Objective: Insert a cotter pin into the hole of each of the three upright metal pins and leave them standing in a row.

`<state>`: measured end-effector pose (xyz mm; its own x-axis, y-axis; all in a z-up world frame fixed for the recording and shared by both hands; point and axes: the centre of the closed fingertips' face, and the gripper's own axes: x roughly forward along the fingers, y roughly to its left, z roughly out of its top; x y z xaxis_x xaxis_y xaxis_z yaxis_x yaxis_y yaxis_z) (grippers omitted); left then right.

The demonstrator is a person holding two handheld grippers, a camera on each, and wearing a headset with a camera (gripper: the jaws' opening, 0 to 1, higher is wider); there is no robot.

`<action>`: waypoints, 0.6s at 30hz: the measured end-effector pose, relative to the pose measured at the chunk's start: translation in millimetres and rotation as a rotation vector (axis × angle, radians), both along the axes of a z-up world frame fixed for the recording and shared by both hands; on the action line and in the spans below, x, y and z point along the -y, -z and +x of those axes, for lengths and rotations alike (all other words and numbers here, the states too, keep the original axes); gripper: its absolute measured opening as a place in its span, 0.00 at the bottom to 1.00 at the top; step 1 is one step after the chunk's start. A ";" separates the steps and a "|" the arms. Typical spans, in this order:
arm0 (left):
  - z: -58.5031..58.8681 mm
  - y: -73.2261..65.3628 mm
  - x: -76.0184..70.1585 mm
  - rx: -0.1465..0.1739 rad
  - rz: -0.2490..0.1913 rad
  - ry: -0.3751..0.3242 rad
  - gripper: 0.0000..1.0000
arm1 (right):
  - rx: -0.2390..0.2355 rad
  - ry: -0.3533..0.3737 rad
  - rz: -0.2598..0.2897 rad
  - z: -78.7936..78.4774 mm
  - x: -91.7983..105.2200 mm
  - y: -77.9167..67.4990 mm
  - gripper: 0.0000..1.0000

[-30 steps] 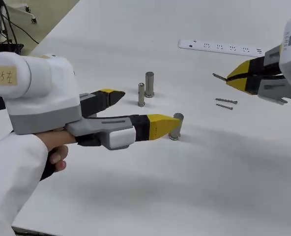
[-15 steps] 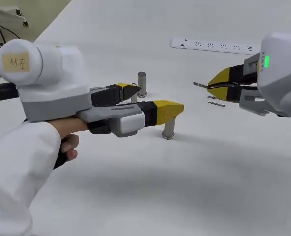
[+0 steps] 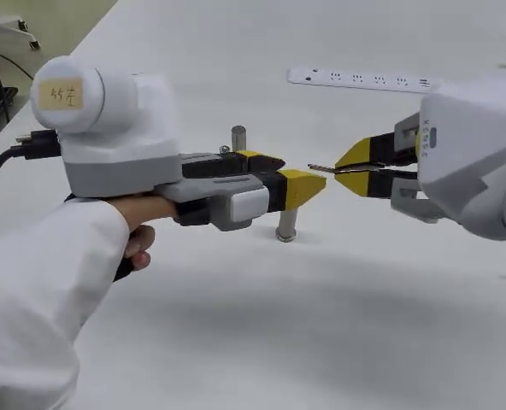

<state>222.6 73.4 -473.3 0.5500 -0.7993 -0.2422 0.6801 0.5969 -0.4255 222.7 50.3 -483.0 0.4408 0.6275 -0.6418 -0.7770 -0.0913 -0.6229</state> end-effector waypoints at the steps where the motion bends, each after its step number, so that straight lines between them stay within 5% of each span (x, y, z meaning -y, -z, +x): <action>1: -0.2 -0.3 1.2 -0.001 -0.003 0.003 0.27 | 0.000 -0.002 0.000 -1.0 -0.3 0.3 0.00; 18: -7.4 3.9 14.8 -0.022 0.015 0.074 0.08 | -0.027 -0.036 0.011 -11.9 -6.8 2.5 0.00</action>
<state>215.1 58.6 -477.2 0.4837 -0.8338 -0.2662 0.7133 0.5518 -0.4321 210.8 57.1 -485.6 0.4000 0.6500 -0.6461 -0.7900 -0.1129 -0.6026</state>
